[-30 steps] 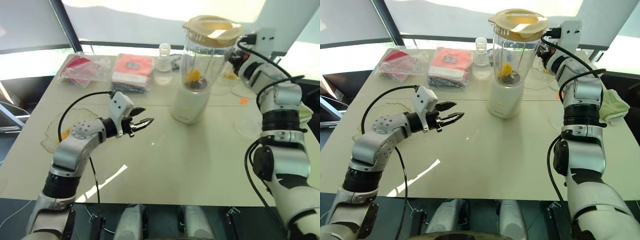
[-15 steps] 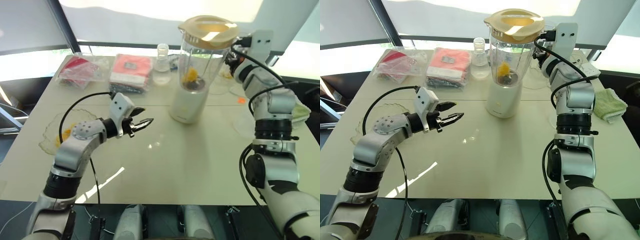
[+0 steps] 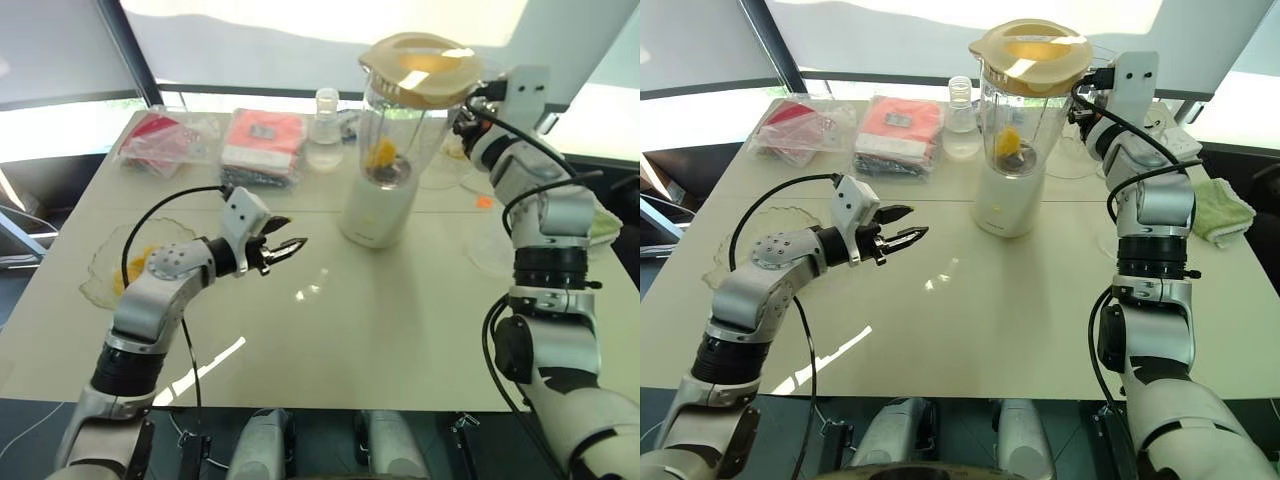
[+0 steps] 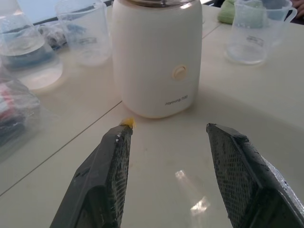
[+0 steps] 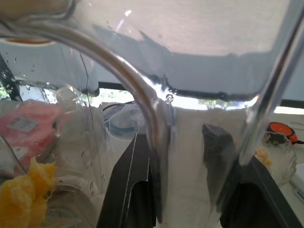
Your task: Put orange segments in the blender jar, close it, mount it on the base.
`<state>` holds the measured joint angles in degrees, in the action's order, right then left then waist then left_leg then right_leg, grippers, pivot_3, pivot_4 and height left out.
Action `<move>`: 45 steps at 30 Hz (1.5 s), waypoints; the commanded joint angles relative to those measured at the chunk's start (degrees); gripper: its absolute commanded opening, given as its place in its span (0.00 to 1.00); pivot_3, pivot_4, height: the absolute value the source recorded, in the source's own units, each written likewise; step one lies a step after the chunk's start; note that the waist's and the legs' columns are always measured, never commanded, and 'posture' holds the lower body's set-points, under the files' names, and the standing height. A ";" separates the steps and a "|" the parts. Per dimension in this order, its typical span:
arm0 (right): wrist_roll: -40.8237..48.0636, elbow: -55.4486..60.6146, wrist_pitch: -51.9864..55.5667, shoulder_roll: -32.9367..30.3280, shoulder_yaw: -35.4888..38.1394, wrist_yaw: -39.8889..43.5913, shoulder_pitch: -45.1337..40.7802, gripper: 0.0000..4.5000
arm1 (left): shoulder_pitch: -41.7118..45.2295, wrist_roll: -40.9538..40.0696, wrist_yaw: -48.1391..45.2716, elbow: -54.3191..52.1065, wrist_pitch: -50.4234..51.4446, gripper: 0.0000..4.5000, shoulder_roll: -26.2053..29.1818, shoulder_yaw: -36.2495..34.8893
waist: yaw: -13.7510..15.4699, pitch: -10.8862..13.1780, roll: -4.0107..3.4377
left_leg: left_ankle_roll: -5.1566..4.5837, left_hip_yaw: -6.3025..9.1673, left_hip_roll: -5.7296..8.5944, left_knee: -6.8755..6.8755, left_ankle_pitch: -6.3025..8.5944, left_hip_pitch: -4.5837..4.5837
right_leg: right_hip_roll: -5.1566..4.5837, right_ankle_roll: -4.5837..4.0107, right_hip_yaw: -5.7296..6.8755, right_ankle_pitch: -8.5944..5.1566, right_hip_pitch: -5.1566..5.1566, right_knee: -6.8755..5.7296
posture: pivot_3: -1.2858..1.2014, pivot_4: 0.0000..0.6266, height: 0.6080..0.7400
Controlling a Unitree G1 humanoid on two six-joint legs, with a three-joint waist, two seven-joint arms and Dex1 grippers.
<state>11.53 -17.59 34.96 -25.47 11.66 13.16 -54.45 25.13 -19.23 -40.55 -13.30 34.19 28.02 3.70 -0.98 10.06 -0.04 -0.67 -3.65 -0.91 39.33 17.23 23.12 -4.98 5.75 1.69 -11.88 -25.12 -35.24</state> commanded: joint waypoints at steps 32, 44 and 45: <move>-3.29 -0.47 10.48 2.73 -2.79 -7.12 -0.51 0.21 | 2.47 1.96 1.99 1.93 -2.60 0.57 -2.54 0.04 | -0.14 -0.09 0.12 | -0.02 0.06 -0.06 -0.13 0.01 -0.74 | -0.02 -0.13 -0.01 -0.08 0.66 0.06 | 0.52 0.24 1.00; -2.96 -2.11 9.73 2.53 -2.62 -6.35 0.02 0.21 | 3.20 2.48 1.69 3.18 -3.61 0.57 -2.72 0.39 | -0.17 -0.09 0.12 | -0.02 0.06 -0.05 -0.14 0.01 -0.74 | -0.01 -0.15 -0.01 -0.08 0.66 0.07 | 0.52 0.24 1.00; -3.01 -2.32 9.62 2.50 -2.66 -6.24 -0.06 0.21 | 3.13 2.51 1.71 3.11 -3.60 0.57 -2.74 0.37 | -0.18 -0.09 0.12 | -0.02 0.06 -0.05 -0.14 0.01 -0.74 | -0.01 -0.15 -0.01 -0.09 0.66 0.07 | 0.52 0.24 1.00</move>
<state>9.73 -16.51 42.77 -23.40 10.62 6.61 -56.56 27.45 -16.79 -38.78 -9.05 31.91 25.36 3.86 -1.16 9.97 0.08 -0.69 -3.59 -0.96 39.19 17.24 22.38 -4.99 5.59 1.68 -11.97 -24.46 -35.16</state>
